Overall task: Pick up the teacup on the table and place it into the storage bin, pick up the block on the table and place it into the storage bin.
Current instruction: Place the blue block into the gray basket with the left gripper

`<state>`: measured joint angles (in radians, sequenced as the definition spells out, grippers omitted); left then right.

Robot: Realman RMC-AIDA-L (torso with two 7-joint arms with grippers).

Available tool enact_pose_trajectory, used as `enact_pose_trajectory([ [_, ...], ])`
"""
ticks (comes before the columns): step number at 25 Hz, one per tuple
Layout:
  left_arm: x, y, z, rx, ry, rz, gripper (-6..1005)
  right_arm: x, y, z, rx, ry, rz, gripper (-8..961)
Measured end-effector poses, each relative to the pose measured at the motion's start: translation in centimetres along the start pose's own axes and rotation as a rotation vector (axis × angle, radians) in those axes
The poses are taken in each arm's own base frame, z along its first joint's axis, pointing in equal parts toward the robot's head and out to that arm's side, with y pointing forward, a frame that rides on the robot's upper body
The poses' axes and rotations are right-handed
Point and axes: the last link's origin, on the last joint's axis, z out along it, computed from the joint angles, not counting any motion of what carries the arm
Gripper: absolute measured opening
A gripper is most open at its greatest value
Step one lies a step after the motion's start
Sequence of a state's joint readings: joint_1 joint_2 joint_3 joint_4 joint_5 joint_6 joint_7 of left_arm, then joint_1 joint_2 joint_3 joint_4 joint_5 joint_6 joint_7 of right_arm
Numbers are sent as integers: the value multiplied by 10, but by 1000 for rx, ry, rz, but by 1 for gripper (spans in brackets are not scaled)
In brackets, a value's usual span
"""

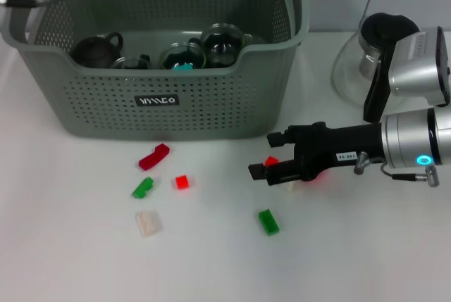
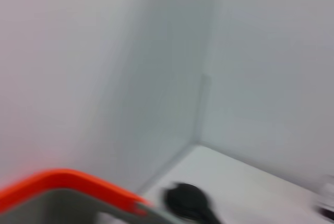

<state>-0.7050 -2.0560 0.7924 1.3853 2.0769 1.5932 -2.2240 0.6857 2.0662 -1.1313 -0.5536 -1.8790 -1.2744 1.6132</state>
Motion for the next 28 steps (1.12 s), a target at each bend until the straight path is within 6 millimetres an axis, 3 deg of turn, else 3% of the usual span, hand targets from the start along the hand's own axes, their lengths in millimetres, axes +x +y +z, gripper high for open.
enact_pose_trajectory([
  [4, -5, -29, 28, 48, -8, -50, 397, 1, 0, 1, -1, 3, -1, 925],
  [7, -5, -38, 45, 79, -6, -32, 396, 0, 0, 1, -3, 3, -2, 925],
  [28, -8, -45, 49, 148, -7, -52, 399, -5, -1, 0, -3, 4, -10, 925],
])
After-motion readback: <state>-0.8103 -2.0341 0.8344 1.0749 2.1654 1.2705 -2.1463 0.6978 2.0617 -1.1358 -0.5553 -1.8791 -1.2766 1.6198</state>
